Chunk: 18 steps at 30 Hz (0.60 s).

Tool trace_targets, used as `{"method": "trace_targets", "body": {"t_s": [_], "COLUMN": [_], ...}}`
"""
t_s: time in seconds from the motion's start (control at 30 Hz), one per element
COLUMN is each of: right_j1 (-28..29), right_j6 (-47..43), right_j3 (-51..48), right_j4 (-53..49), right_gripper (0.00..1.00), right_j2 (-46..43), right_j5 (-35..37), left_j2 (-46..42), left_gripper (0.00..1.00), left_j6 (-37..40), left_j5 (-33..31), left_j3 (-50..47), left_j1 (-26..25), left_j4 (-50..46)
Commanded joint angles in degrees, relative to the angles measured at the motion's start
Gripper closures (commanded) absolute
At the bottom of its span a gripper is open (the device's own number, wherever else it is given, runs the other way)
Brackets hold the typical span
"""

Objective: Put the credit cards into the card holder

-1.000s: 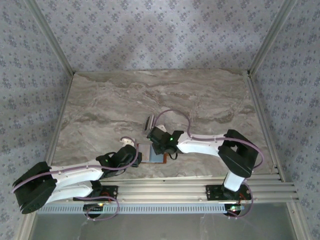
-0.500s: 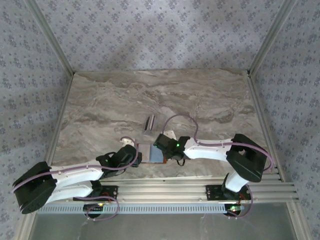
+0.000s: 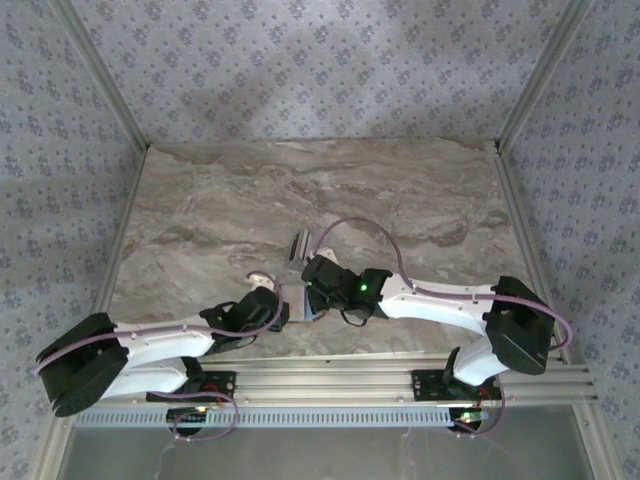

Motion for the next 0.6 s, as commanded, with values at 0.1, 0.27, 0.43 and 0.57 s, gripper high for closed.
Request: {"method": "trace_targets", "body": {"t_s": [0.1, 0.27, 0.43, 0.57], "right_j1": [-0.8, -1.5, -3.1, -3.7], "right_j6": [-0.9, -0.7, 0.5, 1.2], "right_j3": [1.7, 3.1, 3.7, 4.9], "right_j4": [12.0, 15.3, 17.5, 18.2], "right_gripper": [1.0, 1.0, 1.0, 1.0], "right_j2": [4.2, 7.8, 11.1, 13.9], "right_j5": [-12.6, -15.6, -17.6, -18.3], "left_j2": [0.8, -5.4, -14.2, -20.6], "left_gripper": [0.66, 0.65, 0.63, 0.62], "left_j6": [-0.8, -1.5, -2.6, -4.1], "left_j5": [2.0, -0.9, -3.2, -4.2], "left_j3": [1.3, 0.5, -0.6, -1.8], "left_j1": [-0.6, -0.5, -0.5, -0.3], "left_j4": [-2.5, -8.5, -16.9, -22.0]}}
